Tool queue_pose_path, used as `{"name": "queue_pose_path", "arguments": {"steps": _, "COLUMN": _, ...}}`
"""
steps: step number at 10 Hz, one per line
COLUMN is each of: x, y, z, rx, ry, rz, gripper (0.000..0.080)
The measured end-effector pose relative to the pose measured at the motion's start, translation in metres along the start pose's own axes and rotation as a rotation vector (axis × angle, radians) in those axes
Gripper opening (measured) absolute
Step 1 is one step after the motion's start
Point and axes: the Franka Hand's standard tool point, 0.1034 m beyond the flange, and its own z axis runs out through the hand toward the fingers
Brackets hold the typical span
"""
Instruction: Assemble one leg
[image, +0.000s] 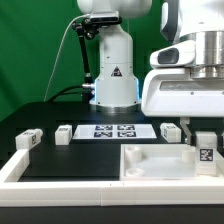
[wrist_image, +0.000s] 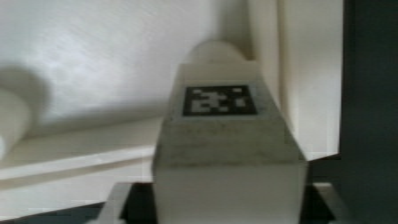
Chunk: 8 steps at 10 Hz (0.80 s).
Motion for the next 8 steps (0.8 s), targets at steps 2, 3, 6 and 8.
{"name": "queue_pose_path", "arguments": {"steps": 2, "x": -0.0004, "y": 0.0003, "z": 0.0002, "rx": 0.005, "ry": -0.003, "rz": 0.176, "gripper": 0.0290}}
{"name": "queue_pose_path", "arguments": {"steps": 3, "x": -0.0015, "y": 0.0018, "z": 0.0003, "rx": 0.012, "ry": -0.008, "rz": 0.312, "gripper": 0.0291}}
{"name": "queue_pose_path", "arguments": {"steps": 6, "x": -0.0044, "y": 0.0043, "z": 0.0011, "rx": 0.015, "ry": -0.015, "rz": 0.681, "gripper": 0.0291}}
{"name": "queue_pose_path", "arguments": {"steps": 8, "x": -0.0053, "y": 0.0044, "z": 0.0025, "rx": 0.017, "ry": -0.017, "rz": 0.903, "gripper": 0.0298}}
